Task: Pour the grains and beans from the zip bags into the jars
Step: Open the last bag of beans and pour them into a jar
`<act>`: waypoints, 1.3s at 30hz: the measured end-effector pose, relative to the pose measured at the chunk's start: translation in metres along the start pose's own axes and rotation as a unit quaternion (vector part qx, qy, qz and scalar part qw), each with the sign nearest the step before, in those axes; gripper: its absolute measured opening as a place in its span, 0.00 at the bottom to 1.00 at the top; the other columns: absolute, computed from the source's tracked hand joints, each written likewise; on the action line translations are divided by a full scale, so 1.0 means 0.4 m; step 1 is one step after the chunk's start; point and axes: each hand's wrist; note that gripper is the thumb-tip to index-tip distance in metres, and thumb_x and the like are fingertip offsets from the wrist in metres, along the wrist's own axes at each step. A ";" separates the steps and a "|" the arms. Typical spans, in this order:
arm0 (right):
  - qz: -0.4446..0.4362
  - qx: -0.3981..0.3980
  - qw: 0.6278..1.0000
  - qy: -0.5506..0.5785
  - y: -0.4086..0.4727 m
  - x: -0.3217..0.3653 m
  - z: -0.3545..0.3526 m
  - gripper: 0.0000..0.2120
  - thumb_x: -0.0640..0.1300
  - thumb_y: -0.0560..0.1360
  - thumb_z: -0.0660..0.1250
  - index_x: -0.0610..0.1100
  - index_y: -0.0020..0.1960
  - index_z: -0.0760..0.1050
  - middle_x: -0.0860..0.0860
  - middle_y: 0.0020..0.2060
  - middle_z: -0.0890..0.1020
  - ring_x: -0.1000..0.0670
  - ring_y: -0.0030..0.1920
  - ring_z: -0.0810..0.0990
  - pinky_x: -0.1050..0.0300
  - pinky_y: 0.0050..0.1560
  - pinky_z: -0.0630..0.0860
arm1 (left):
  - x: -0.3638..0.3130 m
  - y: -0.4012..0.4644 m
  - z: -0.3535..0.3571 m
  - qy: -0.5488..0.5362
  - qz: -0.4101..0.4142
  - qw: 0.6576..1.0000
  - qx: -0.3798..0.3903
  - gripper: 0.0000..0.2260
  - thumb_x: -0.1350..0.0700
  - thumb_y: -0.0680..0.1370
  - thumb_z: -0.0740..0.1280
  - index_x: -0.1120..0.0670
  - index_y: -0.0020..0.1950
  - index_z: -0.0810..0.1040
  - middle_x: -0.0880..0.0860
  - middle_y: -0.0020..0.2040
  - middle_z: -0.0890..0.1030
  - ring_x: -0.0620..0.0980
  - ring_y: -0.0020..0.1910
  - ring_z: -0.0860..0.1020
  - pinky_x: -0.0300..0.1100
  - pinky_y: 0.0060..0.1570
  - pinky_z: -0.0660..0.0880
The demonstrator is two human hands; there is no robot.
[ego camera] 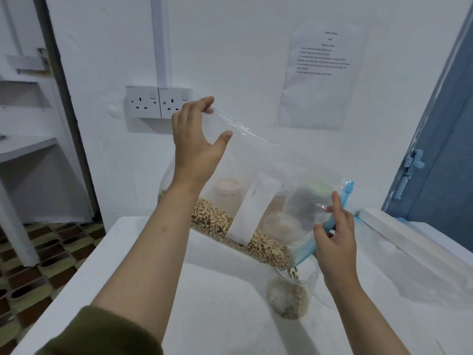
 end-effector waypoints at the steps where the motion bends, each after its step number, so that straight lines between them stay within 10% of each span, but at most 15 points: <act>1: 0.000 0.000 1.000 0.001 0.000 -0.001 0.000 0.34 0.32 0.79 0.60 0.59 0.78 0.60 0.57 0.53 0.71 0.62 0.42 0.72 0.67 0.46 0.72 | 0.000 0.001 0.001 0.000 0.002 1.000 0.002 0.26 0.54 0.74 0.74 0.54 0.70 0.71 0.48 0.59 0.75 0.50 0.61 0.68 0.46 0.64 0.68; 39: 0.004 -0.012 1.000 -0.004 -0.002 -0.022 0.003 0.33 0.34 0.80 0.61 0.61 0.78 0.60 0.61 0.54 0.71 0.59 0.45 0.73 0.48 0.55 0.76 | 0.003 0.002 0.013 -0.007 0.008 1.000 0.011 0.26 0.53 0.73 0.73 0.53 0.70 0.71 0.47 0.59 0.75 0.50 0.62 0.68 0.50 0.65 0.69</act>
Point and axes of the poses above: each hand's wrist, its own y-axis towards the middle knuckle, its own z-axis out of the palm, x = y × z
